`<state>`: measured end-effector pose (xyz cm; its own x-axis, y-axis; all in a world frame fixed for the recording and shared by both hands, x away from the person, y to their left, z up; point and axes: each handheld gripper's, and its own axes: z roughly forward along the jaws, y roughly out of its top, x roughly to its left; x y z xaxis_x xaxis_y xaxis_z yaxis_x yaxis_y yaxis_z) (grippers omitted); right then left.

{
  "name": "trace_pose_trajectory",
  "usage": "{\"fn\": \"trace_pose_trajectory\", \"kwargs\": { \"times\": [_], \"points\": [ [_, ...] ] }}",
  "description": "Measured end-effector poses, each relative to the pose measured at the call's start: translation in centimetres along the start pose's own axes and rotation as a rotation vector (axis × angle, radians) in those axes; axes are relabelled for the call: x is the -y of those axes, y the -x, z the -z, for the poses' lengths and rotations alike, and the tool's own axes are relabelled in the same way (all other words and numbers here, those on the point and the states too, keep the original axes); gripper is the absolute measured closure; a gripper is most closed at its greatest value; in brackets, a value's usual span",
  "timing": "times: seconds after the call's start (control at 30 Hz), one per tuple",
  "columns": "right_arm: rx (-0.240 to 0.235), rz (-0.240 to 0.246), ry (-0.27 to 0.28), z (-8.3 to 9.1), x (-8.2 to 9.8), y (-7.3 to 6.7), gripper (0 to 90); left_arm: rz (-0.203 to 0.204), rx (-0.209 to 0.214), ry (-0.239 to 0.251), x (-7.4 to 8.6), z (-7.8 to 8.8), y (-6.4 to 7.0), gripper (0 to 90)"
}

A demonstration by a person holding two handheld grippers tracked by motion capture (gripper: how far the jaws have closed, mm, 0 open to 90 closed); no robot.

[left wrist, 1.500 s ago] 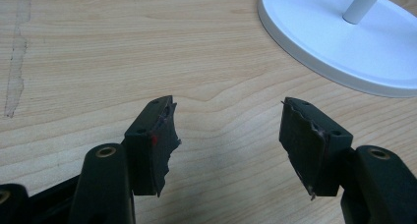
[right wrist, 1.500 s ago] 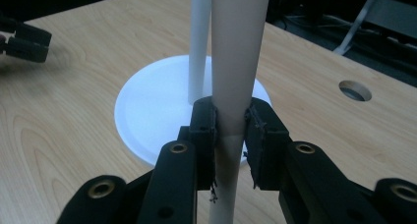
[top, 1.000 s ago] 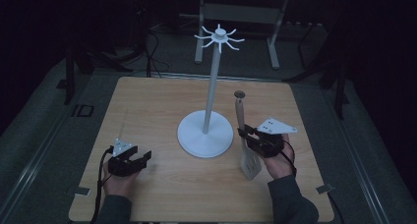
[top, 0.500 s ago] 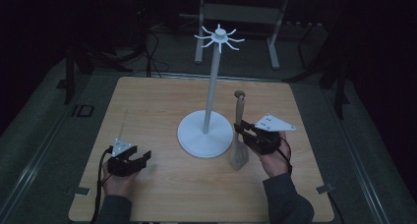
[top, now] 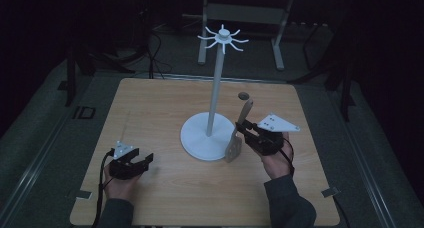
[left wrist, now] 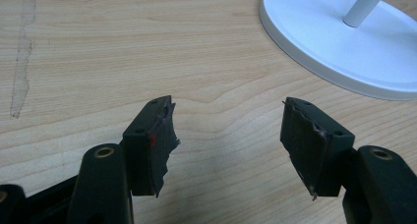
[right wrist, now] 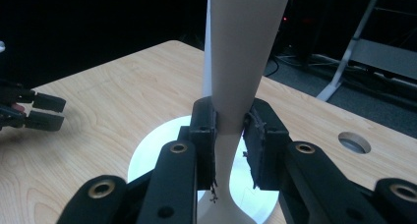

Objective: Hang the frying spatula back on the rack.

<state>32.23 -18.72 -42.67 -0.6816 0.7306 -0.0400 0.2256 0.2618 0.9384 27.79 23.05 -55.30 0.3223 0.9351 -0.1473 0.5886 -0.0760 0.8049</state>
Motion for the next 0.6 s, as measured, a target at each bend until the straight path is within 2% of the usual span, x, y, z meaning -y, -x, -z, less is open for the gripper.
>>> {"fn": "trace_pose_trajectory", "kwargs": {
  "times": [0.37,0.6],
  "points": [
    [0.008,-0.009,0.019,0.1,-0.8,0.0,75.0,0.0,0.0,0.001,0.0,0.0,0.0,37.6],
    [0.02,0.009,0.021,0.0,-1.6,0.1,75.0,0.001,0.0,-0.001,0.0,0.0,0.0,37.5]
  ]
}}
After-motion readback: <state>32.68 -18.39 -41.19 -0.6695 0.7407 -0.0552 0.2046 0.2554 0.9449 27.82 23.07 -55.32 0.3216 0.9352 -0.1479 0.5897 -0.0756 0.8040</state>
